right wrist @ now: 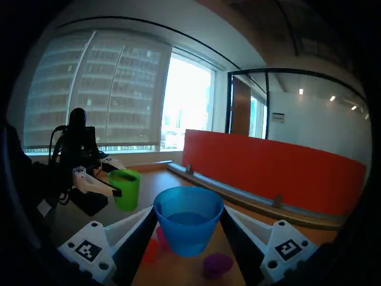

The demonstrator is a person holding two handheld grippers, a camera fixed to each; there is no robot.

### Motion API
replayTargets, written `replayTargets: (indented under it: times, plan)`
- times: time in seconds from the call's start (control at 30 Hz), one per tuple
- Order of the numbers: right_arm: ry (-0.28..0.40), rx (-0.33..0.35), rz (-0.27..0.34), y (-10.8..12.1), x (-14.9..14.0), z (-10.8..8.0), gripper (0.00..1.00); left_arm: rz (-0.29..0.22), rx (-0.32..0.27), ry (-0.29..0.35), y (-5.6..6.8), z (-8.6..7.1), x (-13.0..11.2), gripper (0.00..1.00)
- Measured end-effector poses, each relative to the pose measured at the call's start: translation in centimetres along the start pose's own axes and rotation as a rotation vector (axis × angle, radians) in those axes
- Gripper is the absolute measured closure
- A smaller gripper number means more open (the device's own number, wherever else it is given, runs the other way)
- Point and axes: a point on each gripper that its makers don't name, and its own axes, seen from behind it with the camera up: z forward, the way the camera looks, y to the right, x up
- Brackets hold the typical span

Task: Pour water

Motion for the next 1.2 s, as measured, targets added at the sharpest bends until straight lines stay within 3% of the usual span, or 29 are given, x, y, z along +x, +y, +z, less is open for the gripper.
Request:
replayTargets:
  times: [0.5, 0.9, 1.2]
  plan:
    - [0.01, 0.027, -0.085, -0.8, 1.4, 0.7, 0.09, -0.006, -0.053, -0.02, 1.6, 0.3, -1.0, 0.14]
    - [0.021, 0.053, -0.231, -1.5, 3.3, 1.7, 0.09, -0.005, -0.102, -0.032, 3.1, 1.2, -1.4, 0.14]
    - [0.029, 0.067, -0.305, -1.9, 4.7, 2.2, 0.09, -0.008, -0.136, -0.035, 4.2, 1.6, -1.8, 0.14]
